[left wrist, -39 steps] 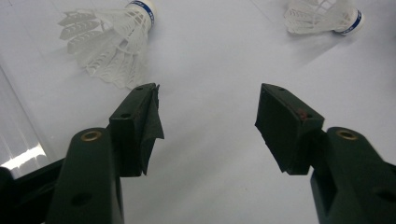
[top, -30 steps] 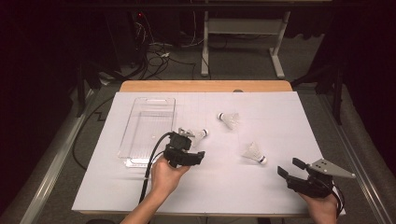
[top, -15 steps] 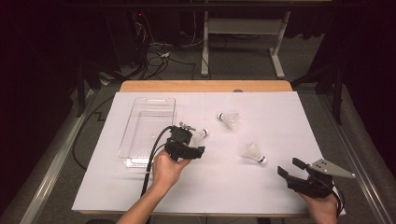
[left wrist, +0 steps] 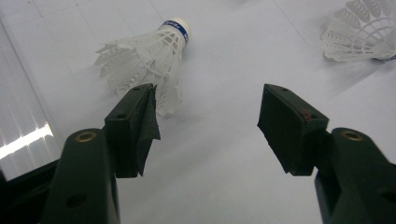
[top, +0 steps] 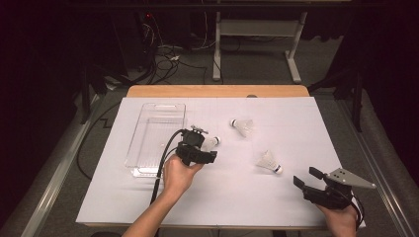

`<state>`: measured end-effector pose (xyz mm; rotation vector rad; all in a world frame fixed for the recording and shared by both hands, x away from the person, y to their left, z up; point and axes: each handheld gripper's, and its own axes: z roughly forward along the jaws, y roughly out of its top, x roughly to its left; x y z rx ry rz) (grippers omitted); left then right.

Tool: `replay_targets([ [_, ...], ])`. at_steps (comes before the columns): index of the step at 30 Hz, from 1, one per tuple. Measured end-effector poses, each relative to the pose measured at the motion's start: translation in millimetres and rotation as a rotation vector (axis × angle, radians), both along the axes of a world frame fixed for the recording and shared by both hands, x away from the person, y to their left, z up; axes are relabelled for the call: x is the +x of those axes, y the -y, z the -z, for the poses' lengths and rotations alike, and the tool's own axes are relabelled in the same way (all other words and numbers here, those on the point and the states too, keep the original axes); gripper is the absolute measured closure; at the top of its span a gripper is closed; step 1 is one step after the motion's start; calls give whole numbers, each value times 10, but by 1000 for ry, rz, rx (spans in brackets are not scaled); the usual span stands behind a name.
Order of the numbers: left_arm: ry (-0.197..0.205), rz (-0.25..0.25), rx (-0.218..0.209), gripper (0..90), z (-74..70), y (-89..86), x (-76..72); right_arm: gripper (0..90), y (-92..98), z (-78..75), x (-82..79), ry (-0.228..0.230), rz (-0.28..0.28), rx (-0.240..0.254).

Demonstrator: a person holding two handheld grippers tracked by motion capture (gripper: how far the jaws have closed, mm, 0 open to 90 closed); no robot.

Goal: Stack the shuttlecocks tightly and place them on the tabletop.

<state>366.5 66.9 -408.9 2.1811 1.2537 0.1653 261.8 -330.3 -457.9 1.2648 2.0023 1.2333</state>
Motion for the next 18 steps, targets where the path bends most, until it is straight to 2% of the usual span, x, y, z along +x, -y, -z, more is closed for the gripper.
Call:
replay_targets([
  [5, 10, -9, 30, 379, -4, 28, 36, 290, -3, -1, -3, 1, -2, 0],
  [18, -31, -45, -5, 399, 54, 49, 183, 290, -5, 1, 2, 0, -11, -4],
])
